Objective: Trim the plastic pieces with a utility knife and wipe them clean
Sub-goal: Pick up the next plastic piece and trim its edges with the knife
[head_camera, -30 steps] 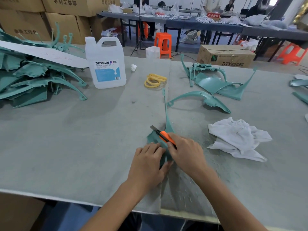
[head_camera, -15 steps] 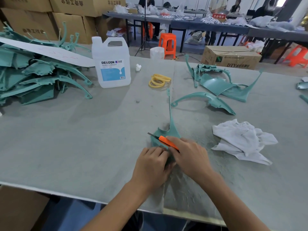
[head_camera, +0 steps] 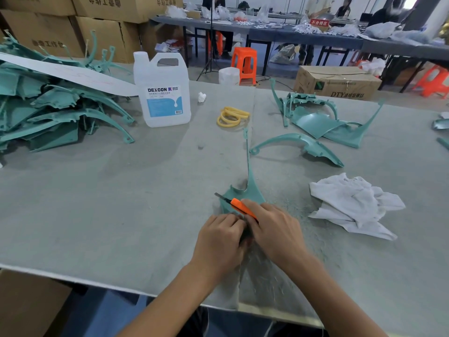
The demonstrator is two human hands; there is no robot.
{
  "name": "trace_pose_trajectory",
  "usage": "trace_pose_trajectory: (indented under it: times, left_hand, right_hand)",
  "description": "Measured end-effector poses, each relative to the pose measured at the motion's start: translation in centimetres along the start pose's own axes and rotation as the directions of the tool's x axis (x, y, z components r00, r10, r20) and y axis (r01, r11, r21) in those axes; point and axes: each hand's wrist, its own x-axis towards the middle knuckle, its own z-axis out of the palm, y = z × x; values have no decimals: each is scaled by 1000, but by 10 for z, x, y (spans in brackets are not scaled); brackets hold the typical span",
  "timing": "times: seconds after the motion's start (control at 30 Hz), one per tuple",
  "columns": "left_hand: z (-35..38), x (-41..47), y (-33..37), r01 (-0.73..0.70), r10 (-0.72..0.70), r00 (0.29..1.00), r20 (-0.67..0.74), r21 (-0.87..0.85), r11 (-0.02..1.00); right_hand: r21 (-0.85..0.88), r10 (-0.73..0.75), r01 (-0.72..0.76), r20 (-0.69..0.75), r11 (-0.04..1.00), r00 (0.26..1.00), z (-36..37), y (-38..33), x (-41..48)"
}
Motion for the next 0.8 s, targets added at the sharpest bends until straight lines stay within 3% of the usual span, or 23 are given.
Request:
trace_pose_trajectory:
  times: [0.33, 0.63, 0.8]
  left_hand:
    - [1, 0, 0, 19, -19, 1000, 1, 4, 1000]
    - [2, 0, -1, 11, -11, 1000, -8, 4, 1000]
    - [3, -2, -2, 15, -15, 1000, 12, -21, 1000]
  right_hand:
    - [-63, 45, -47, -36, 997, 998, 6, -4, 1]
    - [-47, 31, -32, -16, 998, 999, 8, 1, -2]
    - [-13, 96, -96, -37, 995, 995, 13, -4, -2]
